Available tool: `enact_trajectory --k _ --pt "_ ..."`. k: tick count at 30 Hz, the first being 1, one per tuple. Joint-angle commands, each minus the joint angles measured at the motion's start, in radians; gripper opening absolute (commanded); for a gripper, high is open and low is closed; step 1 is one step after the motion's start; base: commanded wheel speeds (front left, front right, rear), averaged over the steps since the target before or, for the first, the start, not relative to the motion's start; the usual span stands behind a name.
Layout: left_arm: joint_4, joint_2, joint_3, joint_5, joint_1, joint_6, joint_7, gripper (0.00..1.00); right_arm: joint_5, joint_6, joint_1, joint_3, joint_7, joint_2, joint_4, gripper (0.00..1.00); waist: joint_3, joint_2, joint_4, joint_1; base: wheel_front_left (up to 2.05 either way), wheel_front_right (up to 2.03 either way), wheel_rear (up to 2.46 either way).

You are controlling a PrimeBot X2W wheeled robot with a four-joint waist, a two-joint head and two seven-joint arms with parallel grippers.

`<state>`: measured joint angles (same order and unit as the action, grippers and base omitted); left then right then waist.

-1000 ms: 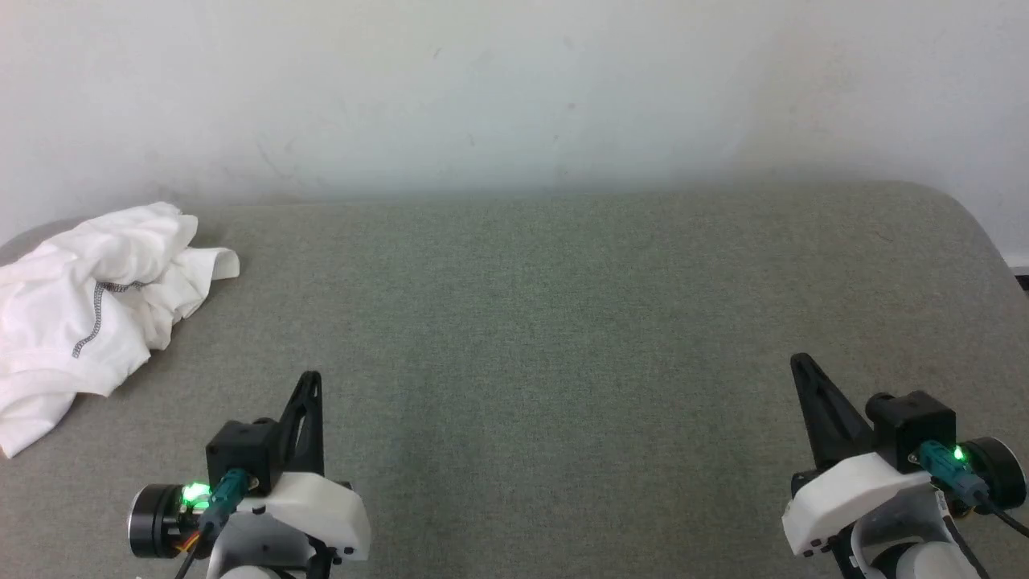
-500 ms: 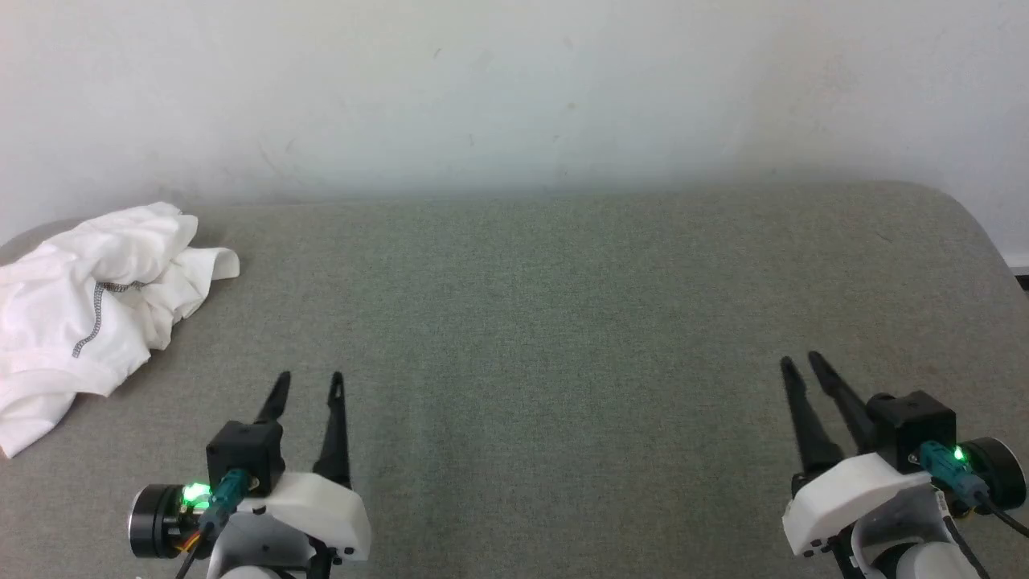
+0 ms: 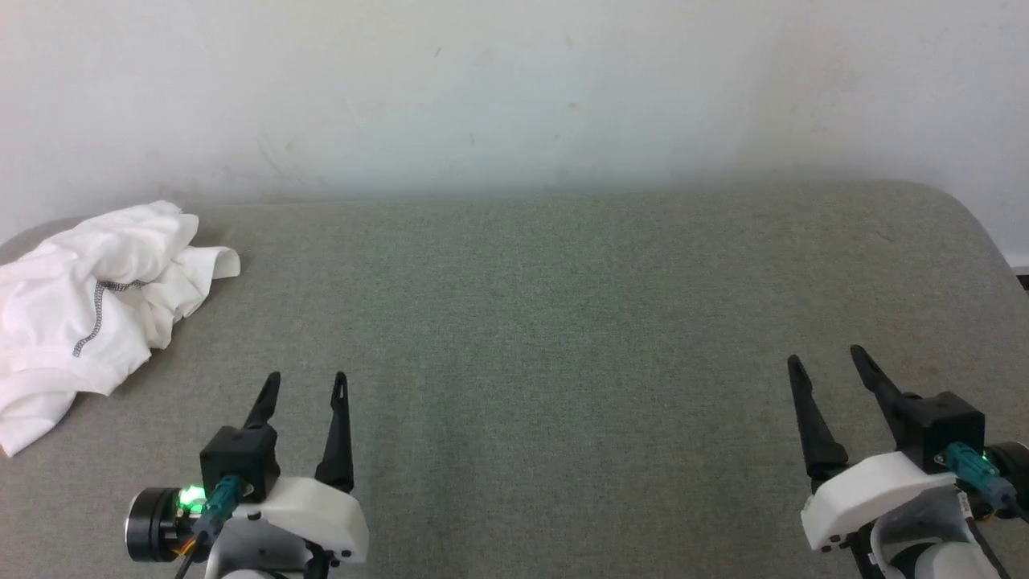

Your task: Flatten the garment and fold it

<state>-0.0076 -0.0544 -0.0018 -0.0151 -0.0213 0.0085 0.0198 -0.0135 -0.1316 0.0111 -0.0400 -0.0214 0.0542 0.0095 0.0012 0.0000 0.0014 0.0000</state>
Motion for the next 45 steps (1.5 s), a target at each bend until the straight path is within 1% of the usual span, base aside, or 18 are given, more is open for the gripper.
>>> enact_trajectory --k 1,11,20,30,45 --pt "-0.006 0.001 0.007 -0.012 -0.014 0.000 0.012 1.00 -0.011 0.000 0.004 -0.012 -0.011 -0.001 0.002 1.00 0.000 0.0000 0.000 0.0000 0.00 0.00 0.00" --pt "-0.009 0.001 0.017 -0.028 -0.026 0.009 0.033 1.00 -0.016 0.000 0.010 -0.043 -0.032 -0.001 0.004 1.00 0.001 0.0000 0.009 0.0000 0.00 0.00 0.00" --pt "-0.018 0.001 0.024 -0.041 -0.037 0.022 0.052 1.00 -0.017 0.000 0.011 -0.060 -0.051 -0.001 0.008 1.00 0.007 0.0000 0.039 0.0000 0.00 0.00 0.00" --pt "-0.027 0.002 0.034 -0.062 -0.049 0.036 0.073 1.00 -0.018 0.000 0.005 -0.063 -0.072 -0.002 0.017 1.00 0.014 0.0000 0.095 0.0000 0.00 0.00 0.00" --pt "-0.036 0.002 0.044 -0.084 -0.084 0.051 0.104 1.00 -0.025 0.000 0.009 -0.056 -0.103 -0.002 0.049 1.00 -0.003 0.0000 0.204 0.0000 0.00 0.00 0.00"
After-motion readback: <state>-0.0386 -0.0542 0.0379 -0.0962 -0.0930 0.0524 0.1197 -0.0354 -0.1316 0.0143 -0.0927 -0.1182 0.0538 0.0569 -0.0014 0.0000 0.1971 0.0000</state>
